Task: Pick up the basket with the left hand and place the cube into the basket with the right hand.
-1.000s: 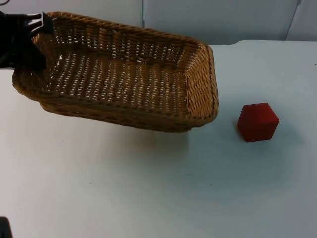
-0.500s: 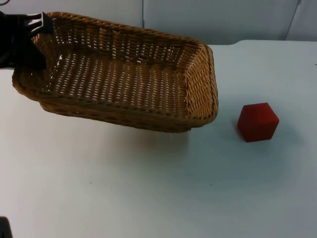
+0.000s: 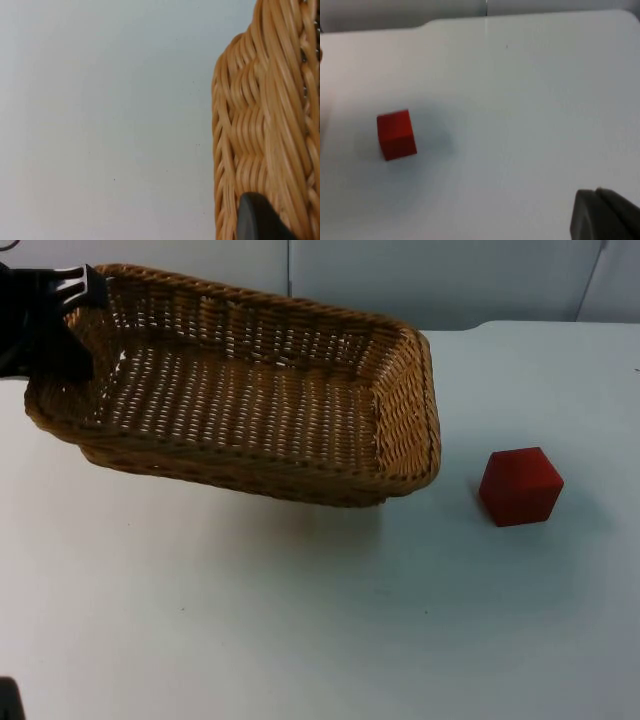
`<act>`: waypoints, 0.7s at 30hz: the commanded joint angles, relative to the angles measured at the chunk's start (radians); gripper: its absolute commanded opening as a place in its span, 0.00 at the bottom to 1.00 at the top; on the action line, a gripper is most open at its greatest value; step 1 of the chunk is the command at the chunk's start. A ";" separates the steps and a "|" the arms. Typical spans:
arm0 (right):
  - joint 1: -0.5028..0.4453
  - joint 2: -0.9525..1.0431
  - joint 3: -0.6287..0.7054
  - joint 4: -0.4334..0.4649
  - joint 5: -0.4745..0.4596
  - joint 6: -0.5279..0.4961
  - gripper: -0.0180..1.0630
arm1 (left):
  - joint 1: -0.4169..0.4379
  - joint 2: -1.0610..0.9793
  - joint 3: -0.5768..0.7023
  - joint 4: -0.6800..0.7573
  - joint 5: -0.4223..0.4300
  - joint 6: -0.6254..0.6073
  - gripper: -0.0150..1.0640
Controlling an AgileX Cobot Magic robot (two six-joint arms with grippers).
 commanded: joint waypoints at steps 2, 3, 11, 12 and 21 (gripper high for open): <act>0.001 0.127 -0.008 -0.011 -0.240 0.005 0.02 | 0.000 -0.014 0.000 -0.021 0.009 -0.010 0.01; 0.001 0.127 -0.008 -0.011 -0.240 0.005 0.02 | 0.000 -0.014 0.000 -0.021 0.009 -0.010 0.01; 0.001 0.602 -0.032 0.126 -0.425 -0.022 0.02 | 0.000 -0.014 0.000 -0.021 0.009 -0.010 0.01; 0.001 0.672 -0.047 0.132 -0.416 -0.022 0.02 | 0.000 -0.014 0.000 -0.021 0.009 -0.010 0.01; 0.001 1.163 -0.239 0.310 -0.312 -0.194 0.36 | 0.000 -0.014 0.000 -0.021 0.009 -0.010 0.01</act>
